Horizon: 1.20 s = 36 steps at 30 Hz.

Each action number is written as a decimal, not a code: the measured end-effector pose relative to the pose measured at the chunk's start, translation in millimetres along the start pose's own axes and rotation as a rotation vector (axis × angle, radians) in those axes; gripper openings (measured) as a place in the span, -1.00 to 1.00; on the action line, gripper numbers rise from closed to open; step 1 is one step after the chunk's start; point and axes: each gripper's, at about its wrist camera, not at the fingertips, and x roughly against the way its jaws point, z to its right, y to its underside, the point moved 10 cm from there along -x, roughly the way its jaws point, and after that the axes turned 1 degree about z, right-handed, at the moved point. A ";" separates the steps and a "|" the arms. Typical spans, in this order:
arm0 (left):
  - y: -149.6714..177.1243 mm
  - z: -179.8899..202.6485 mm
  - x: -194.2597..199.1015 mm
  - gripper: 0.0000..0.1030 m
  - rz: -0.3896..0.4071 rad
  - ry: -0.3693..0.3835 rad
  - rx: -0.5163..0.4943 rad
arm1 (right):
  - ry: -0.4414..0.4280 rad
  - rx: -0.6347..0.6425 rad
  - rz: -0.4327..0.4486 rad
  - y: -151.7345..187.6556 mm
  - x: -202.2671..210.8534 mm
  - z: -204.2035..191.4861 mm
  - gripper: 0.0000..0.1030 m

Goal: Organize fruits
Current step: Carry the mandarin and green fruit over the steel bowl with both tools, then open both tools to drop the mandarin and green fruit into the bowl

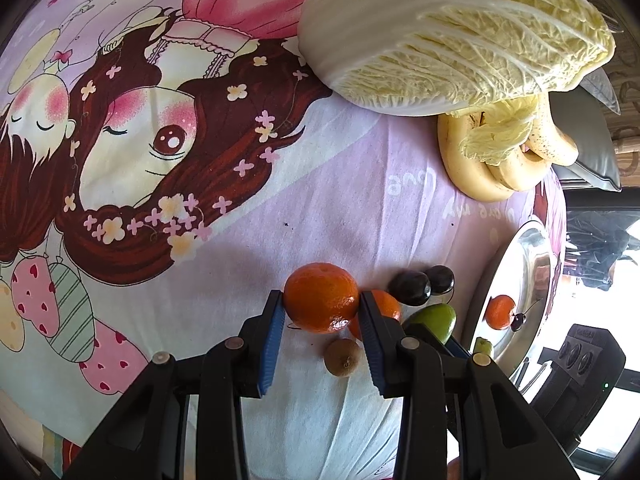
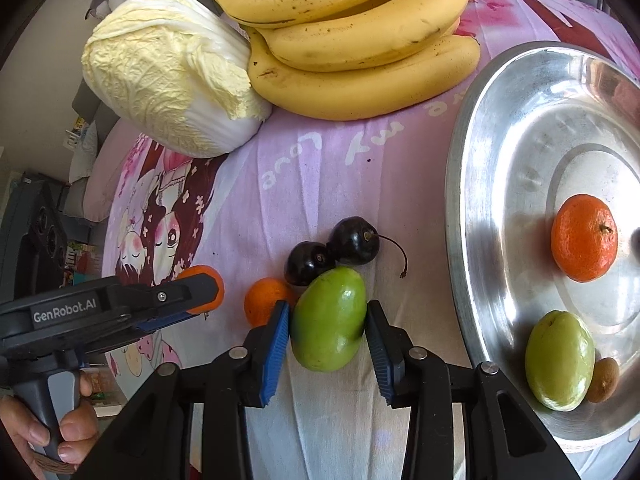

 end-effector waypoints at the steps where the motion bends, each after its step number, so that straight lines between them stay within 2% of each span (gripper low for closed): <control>1: 0.6 1.1 3.1 -0.25 0.003 -0.001 0.000 | -0.008 0.001 0.005 1.1 4.8 -0.4 -0.21; 6: 4.3 21.6 14.3 -0.25 0.017 -0.011 -0.030 | -0.034 0.010 0.035 -2.0 32.5 1.9 -0.21; 11: 7.7 58.4 18.8 -0.25 0.023 -0.007 -0.079 | -0.019 -0.007 0.086 -14.0 68.3 23.4 -0.21; 15: 11.9 96.8 15.4 -0.25 0.017 0.002 -0.132 | 0.008 -0.040 0.145 -25.9 99.6 54.2 -0.21; 19: 20.2 137.0 4.3 -0.25 0.000 0.012 -0.189 | 0.080 -0.095 0.178 -35.2 119.3 98.2 -0.21; 23: 30.6 168.3 -16.0 -0.25 -0.031 0.013 -0.229 | 0.124 -0.131 0.177 -34.1 127.6 131.7 -0.21; 27: 45.9 183.9 -40.5 -0.25 -0.074 0.003 -0.254 | 0.151 -0.148 0.144 -25.0 121.7 154.0 -0.21; 33: 58.6 185.8 -63.3 -0.25 -0.123 -0.014 -0.250 | 0.161 -0.133 0.103 -17.9 108.0 160.6 -0.20; 36: 62.2 187.9 -65.2 -0.25 -0.130 -0.017 -0.258 | 0.160 -0.119 0.113 -20.7 109.1 156.9 -0.20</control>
